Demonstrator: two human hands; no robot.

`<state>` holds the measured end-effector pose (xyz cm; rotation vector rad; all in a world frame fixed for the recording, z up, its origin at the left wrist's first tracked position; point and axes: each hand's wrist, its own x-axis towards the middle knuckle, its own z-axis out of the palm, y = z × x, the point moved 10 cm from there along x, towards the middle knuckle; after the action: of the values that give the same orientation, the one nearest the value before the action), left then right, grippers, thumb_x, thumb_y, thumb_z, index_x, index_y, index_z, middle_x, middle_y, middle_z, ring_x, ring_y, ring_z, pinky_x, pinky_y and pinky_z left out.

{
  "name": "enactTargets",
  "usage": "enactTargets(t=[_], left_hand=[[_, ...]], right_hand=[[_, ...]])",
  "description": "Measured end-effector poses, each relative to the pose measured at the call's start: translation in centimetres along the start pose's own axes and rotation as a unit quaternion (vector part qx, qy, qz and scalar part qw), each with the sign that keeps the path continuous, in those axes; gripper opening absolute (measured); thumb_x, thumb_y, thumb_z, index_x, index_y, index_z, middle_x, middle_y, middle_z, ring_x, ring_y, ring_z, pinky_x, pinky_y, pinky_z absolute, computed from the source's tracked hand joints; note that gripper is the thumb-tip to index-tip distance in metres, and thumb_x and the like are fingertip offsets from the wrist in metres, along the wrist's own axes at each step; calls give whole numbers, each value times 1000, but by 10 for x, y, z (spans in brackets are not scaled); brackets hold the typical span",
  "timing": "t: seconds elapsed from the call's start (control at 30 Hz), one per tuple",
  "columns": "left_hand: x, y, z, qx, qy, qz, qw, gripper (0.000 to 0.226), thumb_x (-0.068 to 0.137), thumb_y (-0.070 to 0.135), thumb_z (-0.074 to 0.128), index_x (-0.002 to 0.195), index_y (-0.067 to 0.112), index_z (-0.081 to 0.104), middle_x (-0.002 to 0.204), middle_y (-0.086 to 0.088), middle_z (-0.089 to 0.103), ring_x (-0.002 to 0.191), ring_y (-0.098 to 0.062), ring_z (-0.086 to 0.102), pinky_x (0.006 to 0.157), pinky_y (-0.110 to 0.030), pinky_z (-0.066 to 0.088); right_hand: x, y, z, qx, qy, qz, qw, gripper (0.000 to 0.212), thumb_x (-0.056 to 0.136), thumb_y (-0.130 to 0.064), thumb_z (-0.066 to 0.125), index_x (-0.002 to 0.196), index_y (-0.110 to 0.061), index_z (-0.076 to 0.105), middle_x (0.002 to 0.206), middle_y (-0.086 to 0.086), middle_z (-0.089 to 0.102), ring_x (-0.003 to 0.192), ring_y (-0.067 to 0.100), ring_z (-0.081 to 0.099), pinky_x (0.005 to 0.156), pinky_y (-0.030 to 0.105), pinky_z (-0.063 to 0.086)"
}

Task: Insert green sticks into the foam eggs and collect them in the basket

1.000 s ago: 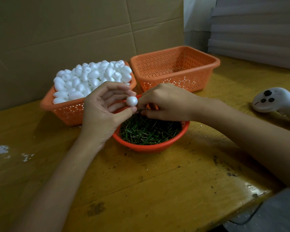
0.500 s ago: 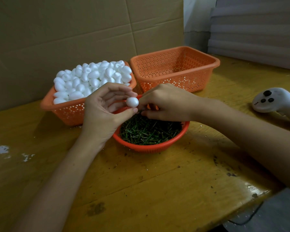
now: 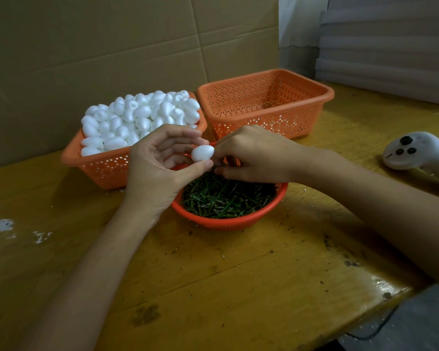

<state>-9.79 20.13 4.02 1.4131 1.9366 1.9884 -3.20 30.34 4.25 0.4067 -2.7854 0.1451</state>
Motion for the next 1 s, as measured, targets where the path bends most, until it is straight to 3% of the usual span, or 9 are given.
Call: enactTargets(t=[0.43, 0.73, 1.0], left_hand=[[-1, 0, -2, 3, 18, -12, 1000, 39, 72, 6, 91, 104, 14, 71, 98, -2, 79, 90, -23, 78, 81, -28, 62], [-1, 1, -3, 12, 21, 0, 1000, 36, 78, -2, 89, 106, 11, 70, 100, -2, 78, 85, -21, 79, 78, -32, 65], [0, 0, -3, -8, 12, 4, 1000, 31, 84, -6, 83, 107, 11, 71, 105, -7, 77, 88, -28, 79, 71, -30, 63]], right_hand=[[0, 0, 2, -12, -16, 7, 1000, 13, 94, -24, 65, 103, -16, 70, 101, 0, 73, 94, 24, 65, 82, 43, 47], [-1, 0, -1, 6, -8, 10, 1000, 11, 92, -20, 68, 102, -21, 72, 97, -6, 72, 92, 20, 66, 78, 35, 44], [0, 0, 0, 0, -17, 14, 1000, 18, 94, -23, 67, 111, -24, 74, 103, -7, 73, 96, 18, 67, 83, 38, 48]])
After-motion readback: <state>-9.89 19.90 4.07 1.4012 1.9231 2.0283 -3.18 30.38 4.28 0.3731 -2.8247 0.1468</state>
